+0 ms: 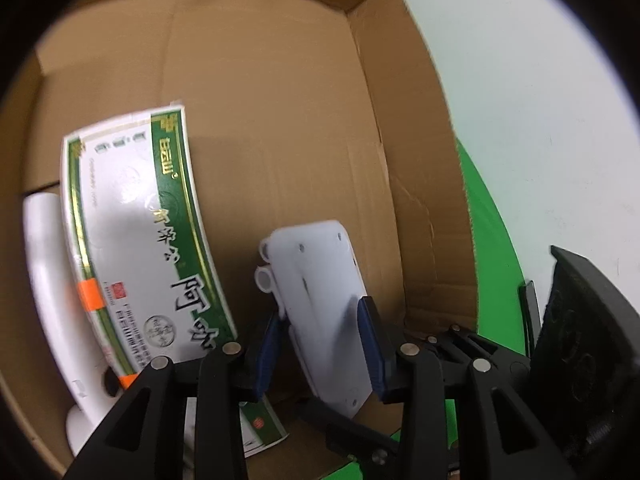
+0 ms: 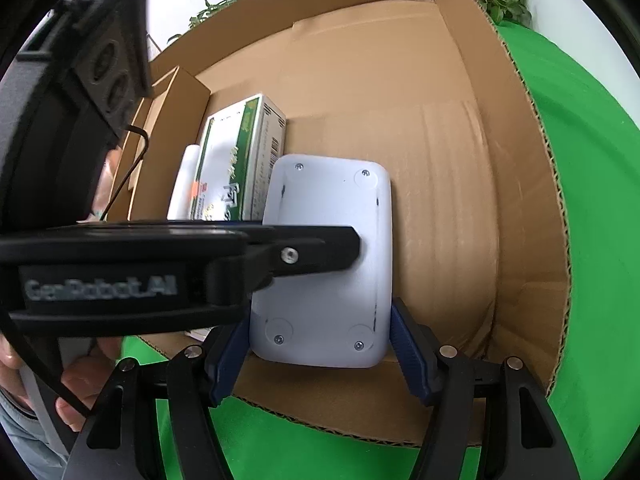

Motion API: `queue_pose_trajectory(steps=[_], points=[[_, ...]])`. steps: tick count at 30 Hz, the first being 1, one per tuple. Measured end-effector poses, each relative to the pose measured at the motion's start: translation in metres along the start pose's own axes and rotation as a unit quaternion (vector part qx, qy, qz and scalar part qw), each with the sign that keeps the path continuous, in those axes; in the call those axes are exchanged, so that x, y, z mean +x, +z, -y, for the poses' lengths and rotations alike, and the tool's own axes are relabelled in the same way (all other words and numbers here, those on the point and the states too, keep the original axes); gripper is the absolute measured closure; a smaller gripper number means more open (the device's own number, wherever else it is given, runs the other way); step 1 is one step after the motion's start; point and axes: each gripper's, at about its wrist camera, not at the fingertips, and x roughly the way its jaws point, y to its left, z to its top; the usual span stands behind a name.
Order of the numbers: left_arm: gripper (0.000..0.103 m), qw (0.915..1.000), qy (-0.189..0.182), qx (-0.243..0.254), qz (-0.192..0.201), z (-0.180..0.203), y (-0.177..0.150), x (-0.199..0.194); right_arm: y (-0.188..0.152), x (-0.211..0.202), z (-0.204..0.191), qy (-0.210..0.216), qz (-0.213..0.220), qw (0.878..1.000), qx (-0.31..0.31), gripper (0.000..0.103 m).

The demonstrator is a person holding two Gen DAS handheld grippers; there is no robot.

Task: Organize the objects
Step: 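Lower the white case beside the medicine box and open the right tool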

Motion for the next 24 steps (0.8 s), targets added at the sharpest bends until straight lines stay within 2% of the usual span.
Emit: queue_pose_trajectory(steps=[4, 7, 9, 10, 12, 13, 14, 15, 16, 17, 18, 19, 21, 24], points=[[0.068, 0.9981, 0.031, 0.015, 0.052, 0.005, -0.010, -0.032, -0.001, 0.001, -0.004, -0.012, -0.001, 1.000, -0.001, 0.038], [0.068, 0.9926, 0.055, 0.037, 0.102, 0.011, -0.023, -0.063, 0.004, 0.005, -0.005, -0.011, 0.004, 1.000, 0.001, 0.036], [0.065, 0.9858, 0.079, 0.052, 0.139, 0.014, -0.035, -0.087, -0.001, 0.004, -0.007, -0.008, 0.009, 1.000, 0.005, 0.035], [0.065, 0.9805, 0.092, 0.061, 0.162, 0.015, -0.043, -0.101, -0.009, 0.003, -0.010, -0.007, 0.010, 1.000, 0.004, 0.030], [0.062, 0.9678, 0.125, 0.073, 0.206, 0.013, -0.064, -0.128, 0.001, 0.005, -0.008, -0.007, 0.020, 1.000, -0.003, 0.019], [0.052, 0.9628, 0.139, 0.074, 0.220, 0.012, -0.067, -0.136, 0.000, 0.000, -0.012, -0.006, 0.029, 1.000, -0.008, 0.013], [0.046, 0.9550, 0.158, 0.073, 0.240, -0.009, -0.068, -0.153, -0.003, -0.007, -0.017, -0.005, 0.042, 0.999, -0.013, 0.010], [0.035, 0.9455, 0.179, 0.072, 0.262, -0.015, -0.075, -0.163, -0.007, -0.015, -0.024, -0.015, 0.061, 0.998, -0.020, 0.000], [0.025, 0.9336, 0.205, 0.072, 0.285, -0.022, -0.086, -0.174, -0.002, -0.016, -0.023, -0.034, 0.084, 0.995, -0.028, 0.001], [0.021, 0.9233, 0.226, 0.070, 0.302, -0.035, -0.094, -0.184, -0.006, -0.023, -0.032, -0.054, 0.109, 0.992, -0.036, 0.000], [0.019, 0.9124, 0.246, 0.067, 0.320, -0.037, -0.107, -0.194, -0.015, -0.035, -0.042, -0.077, 0.150, 0.985, -0.042, 0.000], [0.019, 0.9042, 0.259, 0.064, 0.334, -0.037, -0.117, -0.193, -0.022, -0.043, -0.046, -0.087, 0.172, 0.980, -0.042, 0.000], [0.019, 0.8996, 0.271, 0.058, 0.338, -0.044, -0.125, -0.196, -0.039, -0.051, -0.058, -0.113, 0.217, 0.969, -0.037, 0.000], [0.019, 0.8975, 0.296, 0.035, 0.325, -0.054, -0.136, -0.173, -0.053, -0.043, -0.077, -0.155, 0.239, 0.957, -0.047, 0.000]])
